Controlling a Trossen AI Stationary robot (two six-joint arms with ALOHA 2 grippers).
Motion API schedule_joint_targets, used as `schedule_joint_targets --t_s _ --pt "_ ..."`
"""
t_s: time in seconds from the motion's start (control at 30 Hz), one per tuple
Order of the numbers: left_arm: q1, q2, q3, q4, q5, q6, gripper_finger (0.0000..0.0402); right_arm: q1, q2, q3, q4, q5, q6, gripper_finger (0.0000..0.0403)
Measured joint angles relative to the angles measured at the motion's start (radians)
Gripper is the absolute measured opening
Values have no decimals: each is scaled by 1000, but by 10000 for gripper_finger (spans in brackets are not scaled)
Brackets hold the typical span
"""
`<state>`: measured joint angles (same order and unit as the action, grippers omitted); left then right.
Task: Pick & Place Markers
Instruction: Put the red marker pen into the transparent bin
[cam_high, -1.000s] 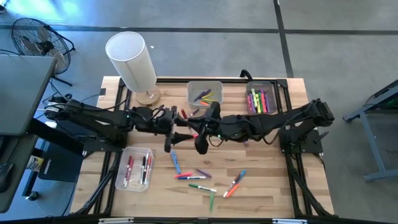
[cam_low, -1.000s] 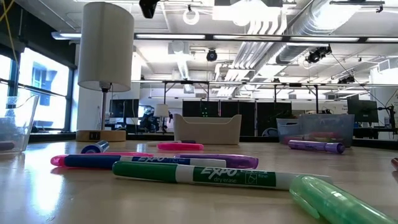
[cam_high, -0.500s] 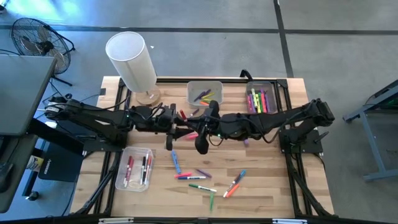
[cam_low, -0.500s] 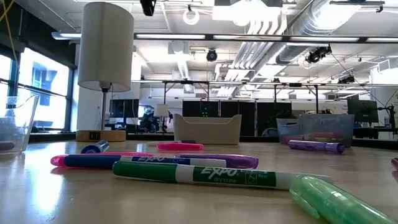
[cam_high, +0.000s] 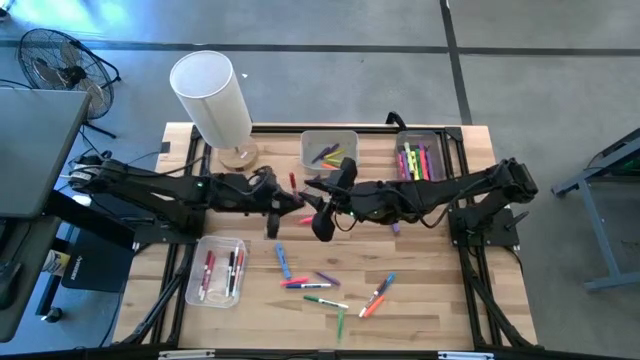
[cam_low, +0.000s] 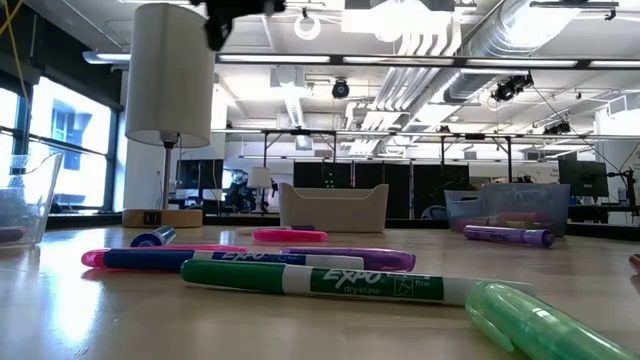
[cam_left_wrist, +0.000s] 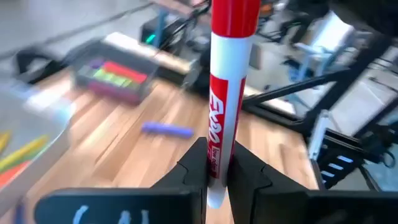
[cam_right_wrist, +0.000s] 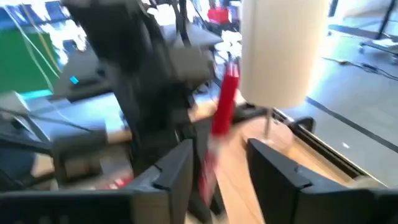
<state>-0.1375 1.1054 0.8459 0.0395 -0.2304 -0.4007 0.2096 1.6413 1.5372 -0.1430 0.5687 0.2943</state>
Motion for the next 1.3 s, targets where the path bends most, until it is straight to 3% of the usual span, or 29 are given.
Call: schedule_joint_targets --t_s 0.17,0.3,0.47,0.63,0.9,1.07,1.3 --pt "-1 -151 1 -331 -37 -268 29 -7 0 0 -173 15 88 183" --pt "-59 -259 1 -645 -85 -558 29 -23 0 0 -308 14 200 194" --pt "-270 -282 0 -962 -124 -947 29 -53 0 0 -324 20 220 191" --pt "-533 -211 -4 -1106 -67 -1295 29 -81 0 0 -322 14 182 189" --pt "-836 -8 -6 -1139 101 -1683 29 -124 -1 0 -308 -74 143 188" --pt "-879 95 -6 -1088 133 -1755 29 -139 -1 0 -308 -75 142 189" --pt "-877 142 -88 -859 134 -1745 29 -145 -1 0 -300 -102 142 184"
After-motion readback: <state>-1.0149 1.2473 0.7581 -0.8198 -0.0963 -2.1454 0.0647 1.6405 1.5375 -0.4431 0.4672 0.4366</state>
